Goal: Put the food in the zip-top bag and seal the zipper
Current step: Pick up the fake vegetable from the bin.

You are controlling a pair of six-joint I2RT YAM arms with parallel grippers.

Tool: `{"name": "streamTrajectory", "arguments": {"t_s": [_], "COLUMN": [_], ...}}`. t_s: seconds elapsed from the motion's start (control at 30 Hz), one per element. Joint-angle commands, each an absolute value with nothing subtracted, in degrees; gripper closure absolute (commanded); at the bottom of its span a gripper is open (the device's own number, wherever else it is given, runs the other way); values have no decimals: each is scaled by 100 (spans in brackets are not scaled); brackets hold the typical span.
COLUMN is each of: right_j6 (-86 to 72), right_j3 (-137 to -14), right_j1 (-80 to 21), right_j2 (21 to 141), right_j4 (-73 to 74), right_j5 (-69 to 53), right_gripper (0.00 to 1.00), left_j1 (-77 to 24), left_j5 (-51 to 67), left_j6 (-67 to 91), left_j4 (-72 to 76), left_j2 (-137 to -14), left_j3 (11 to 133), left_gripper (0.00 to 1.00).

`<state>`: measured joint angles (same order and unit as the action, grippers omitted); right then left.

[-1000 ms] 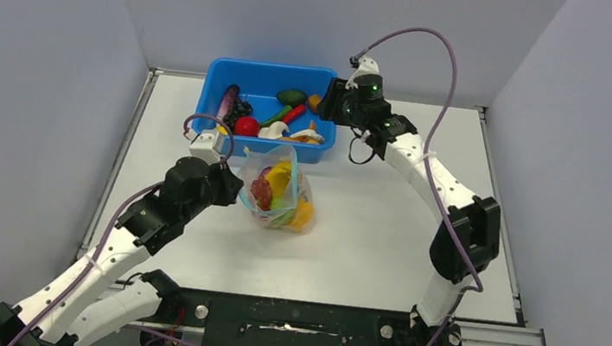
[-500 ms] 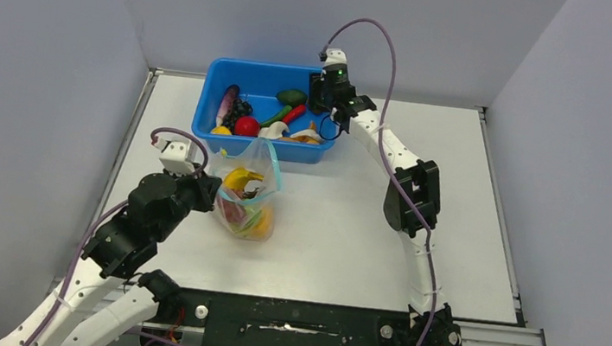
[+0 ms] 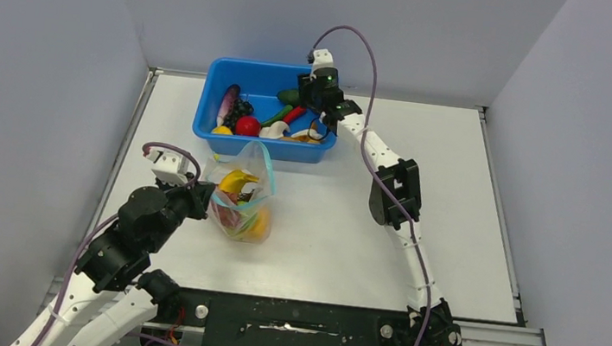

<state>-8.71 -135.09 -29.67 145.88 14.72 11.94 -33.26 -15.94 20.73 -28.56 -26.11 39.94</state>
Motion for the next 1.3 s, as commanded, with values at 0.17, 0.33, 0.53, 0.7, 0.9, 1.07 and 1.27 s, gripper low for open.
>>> {"name": "streamTrajectory", "arguments": {"t_s": [0.17, 0.33, 0.53, 0.7, 0.9, 1.07, 1.27], "right_j6": [-234, -192, -593, -781, -419, 111, 685], "right_j3": [-13927, -13728, -13216, -13088, -12934, -12709, -12909], "right_j1": [-2865, -2829, -2748, -2708, -2716, -2709, -2658], "right_j2": [14937, 14735, 14455, 14307, 14311, 14238, 14379], "right_j4": [1260, 1523, 2060, 2220, 1660, 978, 642], "right_j5": [1924, 1770, 1693, 1617, 1976, 2115, 2330], "right_gripper": [40, 40, 42, 43, 37, 34, 31], "left_j1": [-3284, -3282, -3278, -3277, -3275, -3276, -3268], "left_j5": [-1663, -1720, -1778, -1821, -1855, -1881, -1859], "left_j6": [1913, 1886, 1863, 1847, 1837, 1830, 1819], "left_j4": [-2404, -2374, -2378, -2377, -2382, -2382, -2363], "left_j2": [-2495, -2495, -2483, -2451, -2443, -2413, -2467], "left_j3": [4017, 4008, 4006, 3996, 3998, 3991, 3986], "left_gripper": [100, 100, 100, 100, 100, 100, 100]}}
